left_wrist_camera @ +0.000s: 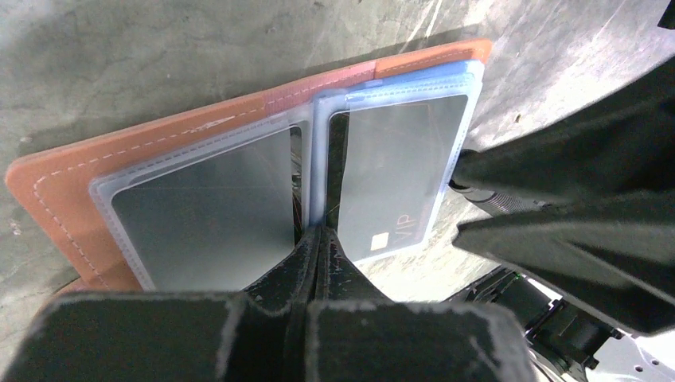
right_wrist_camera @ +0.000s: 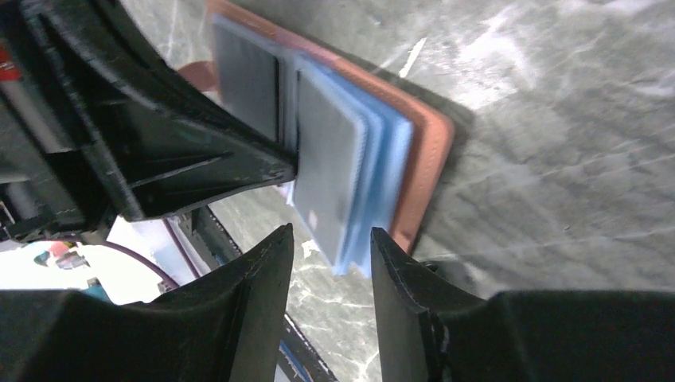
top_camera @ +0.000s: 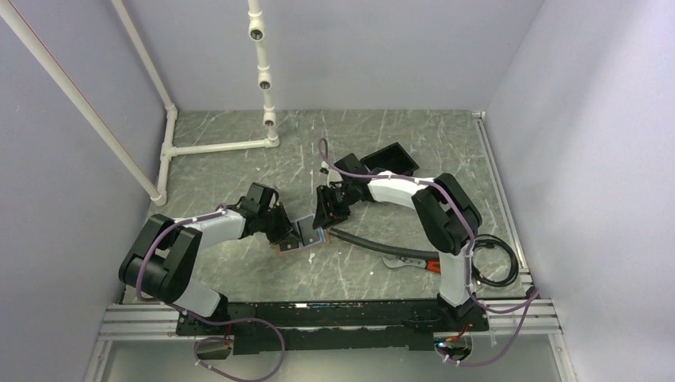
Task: Put the credit cards into the card holder
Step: Turn over the card slot in the card holder.
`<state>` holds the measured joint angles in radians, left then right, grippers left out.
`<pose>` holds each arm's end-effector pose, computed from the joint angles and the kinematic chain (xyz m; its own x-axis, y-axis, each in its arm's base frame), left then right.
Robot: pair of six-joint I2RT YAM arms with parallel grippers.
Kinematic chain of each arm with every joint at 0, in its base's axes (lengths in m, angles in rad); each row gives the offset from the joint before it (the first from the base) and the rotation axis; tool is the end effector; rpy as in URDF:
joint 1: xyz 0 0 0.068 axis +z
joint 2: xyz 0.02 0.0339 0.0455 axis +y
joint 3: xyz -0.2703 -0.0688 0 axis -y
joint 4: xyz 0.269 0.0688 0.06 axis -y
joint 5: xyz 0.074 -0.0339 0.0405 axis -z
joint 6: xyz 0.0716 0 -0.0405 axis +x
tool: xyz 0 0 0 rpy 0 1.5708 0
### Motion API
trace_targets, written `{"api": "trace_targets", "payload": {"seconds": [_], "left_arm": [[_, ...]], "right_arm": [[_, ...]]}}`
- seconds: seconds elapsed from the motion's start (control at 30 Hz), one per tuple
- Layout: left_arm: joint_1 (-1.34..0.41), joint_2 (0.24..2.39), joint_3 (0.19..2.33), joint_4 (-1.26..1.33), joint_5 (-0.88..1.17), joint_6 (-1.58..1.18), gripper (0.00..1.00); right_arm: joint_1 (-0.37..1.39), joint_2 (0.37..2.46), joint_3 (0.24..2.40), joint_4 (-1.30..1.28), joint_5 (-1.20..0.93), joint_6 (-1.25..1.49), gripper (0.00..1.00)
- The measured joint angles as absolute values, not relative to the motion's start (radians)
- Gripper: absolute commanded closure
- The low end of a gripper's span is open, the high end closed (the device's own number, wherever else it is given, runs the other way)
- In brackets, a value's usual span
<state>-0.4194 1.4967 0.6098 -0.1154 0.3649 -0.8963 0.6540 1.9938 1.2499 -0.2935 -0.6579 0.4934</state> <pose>0.2566 -0.1424 0.0937 -0.9148 -0.3910 -0.1013 -0.2540 0.7520 -0.6083 0.3194 0.3000 0.1095 -0.9468 -0.2535 -0.1984 -0.3176 0.6346 0.7045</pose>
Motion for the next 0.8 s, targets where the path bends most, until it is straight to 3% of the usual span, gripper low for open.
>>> {"api": "trace_targets", "payload": {"seconds": [0.8], "left_arm": [[-0.418,1.497,0.604,-0.105,0.369,-0.903,1.0]], "right_arm": [[0.691,1.95,1.243,-0.31,-0.634,0.479,0.6]]}}
